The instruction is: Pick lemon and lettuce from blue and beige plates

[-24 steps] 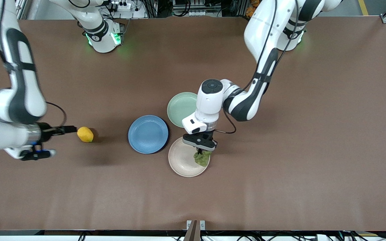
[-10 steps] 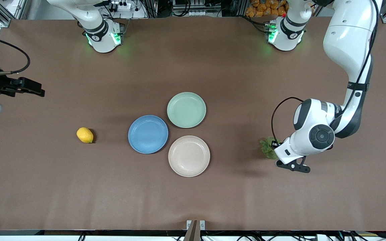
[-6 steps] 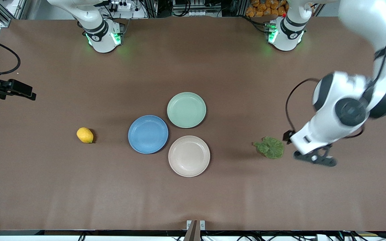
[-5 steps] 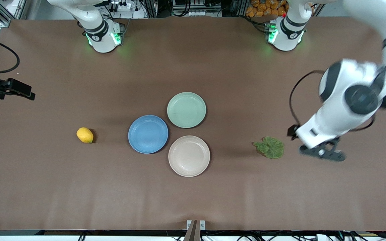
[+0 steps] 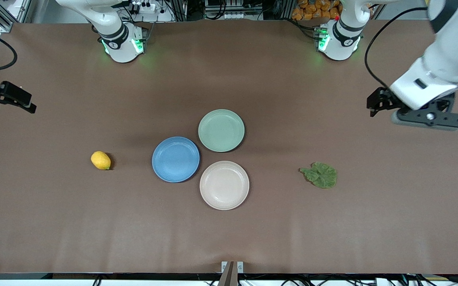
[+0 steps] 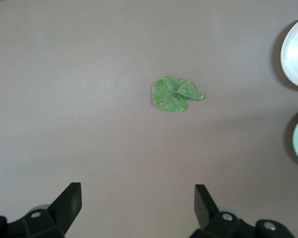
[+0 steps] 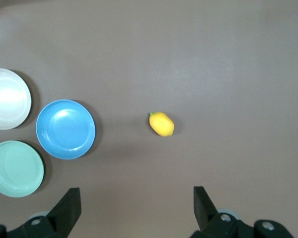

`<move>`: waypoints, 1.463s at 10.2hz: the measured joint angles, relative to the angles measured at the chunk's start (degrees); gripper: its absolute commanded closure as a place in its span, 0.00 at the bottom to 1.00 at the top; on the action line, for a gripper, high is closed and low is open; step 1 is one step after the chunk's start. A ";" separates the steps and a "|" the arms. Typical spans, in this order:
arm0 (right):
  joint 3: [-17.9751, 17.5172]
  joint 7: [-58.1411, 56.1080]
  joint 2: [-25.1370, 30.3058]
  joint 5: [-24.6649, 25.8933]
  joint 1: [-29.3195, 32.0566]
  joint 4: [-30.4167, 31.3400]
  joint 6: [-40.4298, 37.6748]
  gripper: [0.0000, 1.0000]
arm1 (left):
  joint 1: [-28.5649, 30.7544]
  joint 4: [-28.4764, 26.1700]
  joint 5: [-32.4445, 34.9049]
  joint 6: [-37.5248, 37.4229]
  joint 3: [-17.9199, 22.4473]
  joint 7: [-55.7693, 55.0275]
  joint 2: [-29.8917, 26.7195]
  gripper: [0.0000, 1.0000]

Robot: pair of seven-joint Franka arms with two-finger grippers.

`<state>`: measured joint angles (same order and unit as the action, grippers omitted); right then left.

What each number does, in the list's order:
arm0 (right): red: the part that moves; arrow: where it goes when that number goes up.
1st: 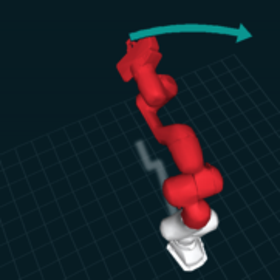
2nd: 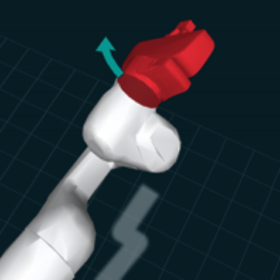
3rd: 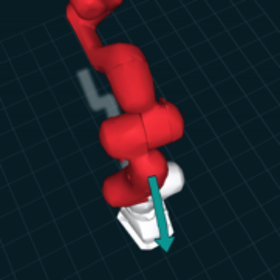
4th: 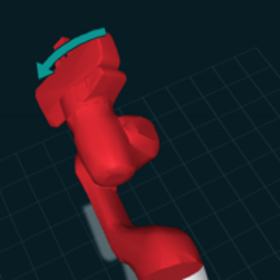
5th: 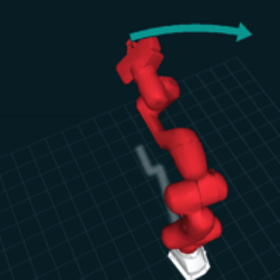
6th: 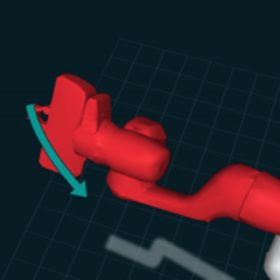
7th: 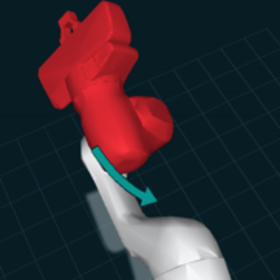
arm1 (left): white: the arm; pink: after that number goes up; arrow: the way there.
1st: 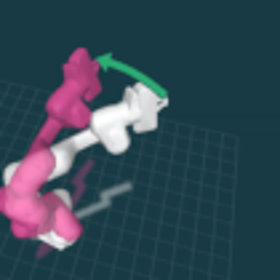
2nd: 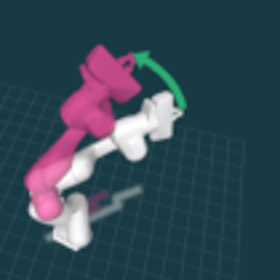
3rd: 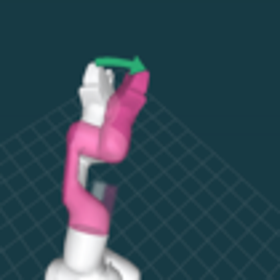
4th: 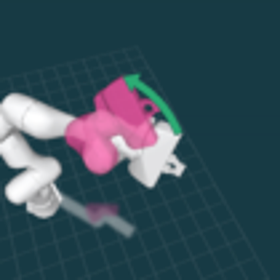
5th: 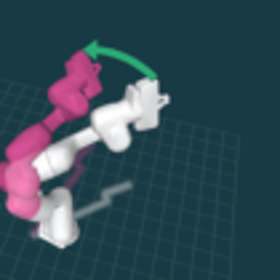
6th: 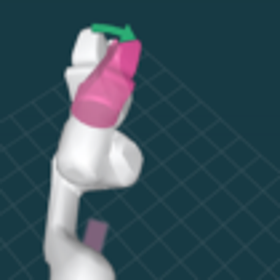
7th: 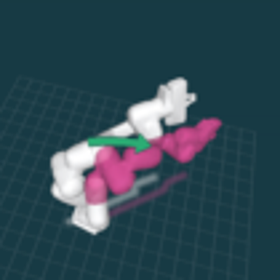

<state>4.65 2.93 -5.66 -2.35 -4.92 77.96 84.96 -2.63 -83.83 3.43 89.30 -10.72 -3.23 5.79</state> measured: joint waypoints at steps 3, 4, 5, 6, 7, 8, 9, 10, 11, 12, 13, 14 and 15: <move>-0.42 -0.03 0.94 0.63 -0.09 2.20 1.89 0.00 | 2.58 -1.83 -3.33 0.00 0.23 0.12 -1.71 0.00; -0.42 -0.05 0.94 0.78 -0.09 2.28 2.03 0.00 | 2.54 -2.33 -3.51 0.00 0.14 0.11 -2.11 0.00; -0.48 -0.28 0.94 0.78 -0.11 2.38 1.98 0.00 | 2.51 -2.61 -3.52 0.00 0.03 0.05 -2.38 0.00; -0.76 -0.51 0.94 0.78 -0.21 2.48 1.94 0.00 | 2.47 -2.95 -3.52 0.00 -0.17 -0.18 -2.69 0.00; -1.24 -0.53 0.95 0.90 -0.31 2.51 1.68 0.00 | 2.46 -3.61 -3.52 0.00 -0.23 -0.30 -3.28 0.00; -1.53 -0.53 0.98 1.16 -0.41 2.52 1.23 0.00 | 2.72 -4.40 -3.53 0.00 -0.21 -0.39 -4.18 0.00; -1.67 -0.53 1.01 1.81 -0.47 2.52 0.94 0.00 | 3.41 -5.32 -3.53 0.00 -0.13 -0.39 -5.24 0.00; -2.14 -0.53 1.04 3.20 -0.56 2.52 0.34 0.00 | 4.35 -5.95 -3.53 0.00 -0.09 -0.39 -6.12 0.00; -2.91 -0.53 1.09 4.40 -0.80 2.52 -0.76 0.00 | 4.85 -6.36 -3.53 0.05 0.15 -0.39 -6.65 0.00; -3.27 -0.52 1.14 4.96 -0.88 2.52 -1.38 0.00 | 5.00 -6.49 -3.53 0.10 0.38 -0.39 -6.84 0.00; -3.24 -0.52 1.17 5.12 -0.87 2.52 -1.45 0.00 | 5.03 -6.52 -3.52 0.16 0.45 -0.39 -6.89 0.00; -3.21 -0.52 1.17 5.24 -0.86 2.52 -1.54 0.00 | 5.03 -6.53 -3.53 0.30 0.45 -0.41 -6.91 0.00; -3.21 -0.52 1.17 5.34 -0.86 2.52 -1.62 0.00 | 5.05 -6.52 -3.53 0.48 0.45 -0.60 -6.98 0.00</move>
<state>1.44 2.41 -4.49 2.99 -5.79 80.48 83.34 2.42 -90.35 -0.10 89.77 -10.27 -3.83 -1.20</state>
